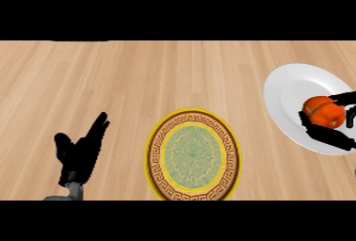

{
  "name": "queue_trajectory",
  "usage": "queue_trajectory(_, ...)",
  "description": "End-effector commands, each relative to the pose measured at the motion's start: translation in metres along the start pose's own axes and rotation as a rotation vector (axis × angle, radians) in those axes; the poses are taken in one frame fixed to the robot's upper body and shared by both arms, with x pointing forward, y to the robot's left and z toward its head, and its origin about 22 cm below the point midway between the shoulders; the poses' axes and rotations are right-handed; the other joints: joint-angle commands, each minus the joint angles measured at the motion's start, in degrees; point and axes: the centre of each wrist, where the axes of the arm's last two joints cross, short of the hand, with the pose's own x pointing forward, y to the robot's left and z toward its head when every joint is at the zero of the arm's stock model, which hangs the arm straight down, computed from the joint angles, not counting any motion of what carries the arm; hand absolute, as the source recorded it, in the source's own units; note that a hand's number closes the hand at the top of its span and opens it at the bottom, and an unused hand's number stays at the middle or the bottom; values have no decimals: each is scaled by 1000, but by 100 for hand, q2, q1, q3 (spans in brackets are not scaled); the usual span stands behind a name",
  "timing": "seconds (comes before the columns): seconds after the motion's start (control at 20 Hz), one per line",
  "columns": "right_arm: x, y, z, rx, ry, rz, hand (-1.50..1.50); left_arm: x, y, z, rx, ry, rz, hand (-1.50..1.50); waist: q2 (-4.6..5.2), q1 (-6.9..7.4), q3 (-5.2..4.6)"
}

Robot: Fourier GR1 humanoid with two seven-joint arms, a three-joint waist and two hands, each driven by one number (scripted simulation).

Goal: Pick the squash from the plate and place it in the plate

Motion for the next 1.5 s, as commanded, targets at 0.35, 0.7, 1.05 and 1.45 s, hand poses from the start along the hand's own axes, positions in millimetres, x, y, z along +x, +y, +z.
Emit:
queue_trajectory(0.35,-67,-1,-94,-6,19,8,150,-1,-4,-8,-32,64,17,0,62,74,-39)
queue_trajectory(0.7,-100,5,-79,327,236,235,-150,-2,-22,-6,-54,44,5,0,125,228,-34)
queue_trajectory(1.05,-112,14,-75,314,140,-31,-150,-1,-15,2,-56,46,8,0,131,258,-10)
queue_trajectory(1.45,-110,-11,-99,112,148,-304,-150,-9,-19,-3,-56,39,11,0,110,136,-25)
